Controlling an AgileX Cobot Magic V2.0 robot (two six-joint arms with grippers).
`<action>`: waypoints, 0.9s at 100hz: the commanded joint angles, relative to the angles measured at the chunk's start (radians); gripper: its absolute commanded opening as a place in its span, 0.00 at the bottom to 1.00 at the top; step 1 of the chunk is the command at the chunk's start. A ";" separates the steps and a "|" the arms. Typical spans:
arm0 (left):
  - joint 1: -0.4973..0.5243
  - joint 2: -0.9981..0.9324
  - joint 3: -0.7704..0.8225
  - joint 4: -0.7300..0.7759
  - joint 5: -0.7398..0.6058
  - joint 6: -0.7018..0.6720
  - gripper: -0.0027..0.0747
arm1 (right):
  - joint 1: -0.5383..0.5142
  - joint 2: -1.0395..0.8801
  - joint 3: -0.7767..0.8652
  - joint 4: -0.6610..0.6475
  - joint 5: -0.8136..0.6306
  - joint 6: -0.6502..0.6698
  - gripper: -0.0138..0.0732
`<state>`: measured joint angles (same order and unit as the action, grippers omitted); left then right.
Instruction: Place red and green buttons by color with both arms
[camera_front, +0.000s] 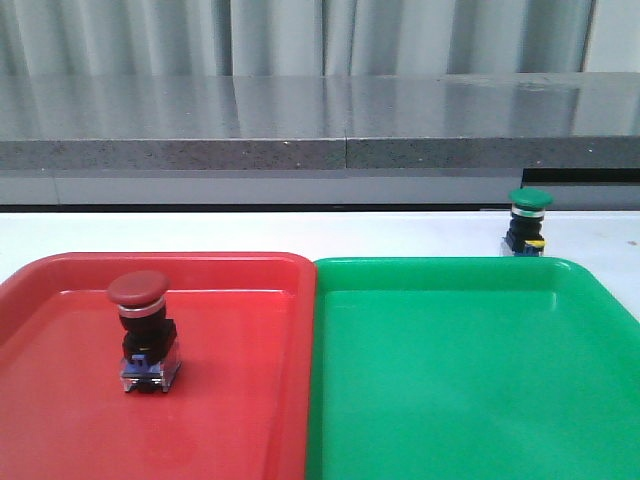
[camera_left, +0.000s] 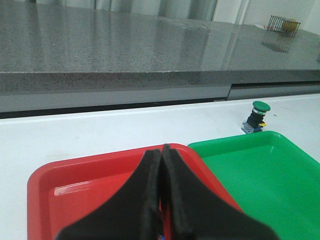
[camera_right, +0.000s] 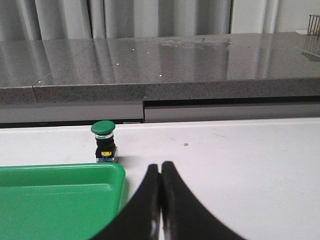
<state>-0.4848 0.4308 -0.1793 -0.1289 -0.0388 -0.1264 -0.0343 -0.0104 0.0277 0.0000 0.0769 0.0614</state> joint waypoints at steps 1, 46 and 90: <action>0.016 0.002 0.020 0.005 -0.166 -0.001 0.01 | 0.001 -0.023 -0.019 -0.008 -0.077 -0.006 0.11; 0.298 -0.171 0.061 0.103 -0.017 -0.012 0.01 | 0.001 -0.023 -0.019 -0.008 -0.077 -0.006 0.11; 0.482 -0.385 0.162 0.109 0.023 -0.014 0.01 | 0.001 -0.023 -0.019 -0.008 -0.077 -0.006 0.11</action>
<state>-0.0175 0.0674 -0.0141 -0.0219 0.0500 -0.1321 -0.0343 -0.0104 0.0277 0.0000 0.0769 0.0614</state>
